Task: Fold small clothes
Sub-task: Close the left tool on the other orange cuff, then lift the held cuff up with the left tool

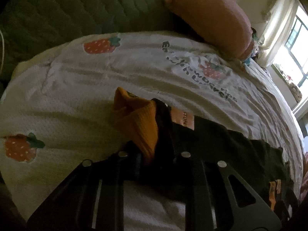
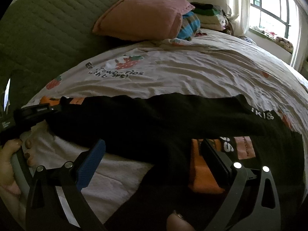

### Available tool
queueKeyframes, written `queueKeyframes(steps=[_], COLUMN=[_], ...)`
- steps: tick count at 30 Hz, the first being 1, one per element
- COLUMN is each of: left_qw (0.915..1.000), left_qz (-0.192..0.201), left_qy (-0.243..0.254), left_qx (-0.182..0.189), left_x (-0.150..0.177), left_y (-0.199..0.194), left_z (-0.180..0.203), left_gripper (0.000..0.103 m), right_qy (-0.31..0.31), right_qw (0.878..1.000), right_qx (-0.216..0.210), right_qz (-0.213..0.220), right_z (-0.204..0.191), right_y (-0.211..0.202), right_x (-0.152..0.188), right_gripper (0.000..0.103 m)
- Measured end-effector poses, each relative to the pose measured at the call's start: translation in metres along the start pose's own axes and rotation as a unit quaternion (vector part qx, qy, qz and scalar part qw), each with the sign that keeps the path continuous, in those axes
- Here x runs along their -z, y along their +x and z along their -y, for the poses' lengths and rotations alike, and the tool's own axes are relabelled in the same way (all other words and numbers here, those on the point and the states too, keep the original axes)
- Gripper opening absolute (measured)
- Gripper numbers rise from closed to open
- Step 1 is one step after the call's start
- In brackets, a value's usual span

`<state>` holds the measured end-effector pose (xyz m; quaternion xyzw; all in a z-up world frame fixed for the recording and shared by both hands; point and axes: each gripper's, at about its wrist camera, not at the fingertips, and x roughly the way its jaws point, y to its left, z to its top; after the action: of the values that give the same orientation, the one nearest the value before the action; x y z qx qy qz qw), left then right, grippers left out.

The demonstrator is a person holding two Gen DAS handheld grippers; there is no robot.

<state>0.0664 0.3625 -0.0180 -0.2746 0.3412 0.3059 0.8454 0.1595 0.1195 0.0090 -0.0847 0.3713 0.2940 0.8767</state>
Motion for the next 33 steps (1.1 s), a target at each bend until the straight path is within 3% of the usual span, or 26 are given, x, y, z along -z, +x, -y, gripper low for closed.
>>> queueKeyframes(steps=[19, 26, 33], left_qw=[0.9955, 0.9917, 0.9889], left_qz=[0.065, 0.104, 0.109], left_qy=[0.022, 0.043, 0.059], left_qx=[0.065, 0.064, 0.082], left_x=[0.009, 0.013, 0.015], left_y=[-0.049, -0.077, -0.095], left_z=[0.016, 0.029, 0.045], left_gripper=[0.009, 0.009, 0.008], right_qy=[0.057, 0.076, 0.099], right_qw=[0.998, 0.996, 0.994], right_qx=[0.023, 0.031, 0.041], right_qz=[0.009, 0.023, 0.037], right_z=[0.042, 0.063, 0.089], right_y=[-0.022, -0.046, -0.065], right_x=[0.010, 0.015, 0.018], right_gripper=[0.098, 0.098, 0.098])
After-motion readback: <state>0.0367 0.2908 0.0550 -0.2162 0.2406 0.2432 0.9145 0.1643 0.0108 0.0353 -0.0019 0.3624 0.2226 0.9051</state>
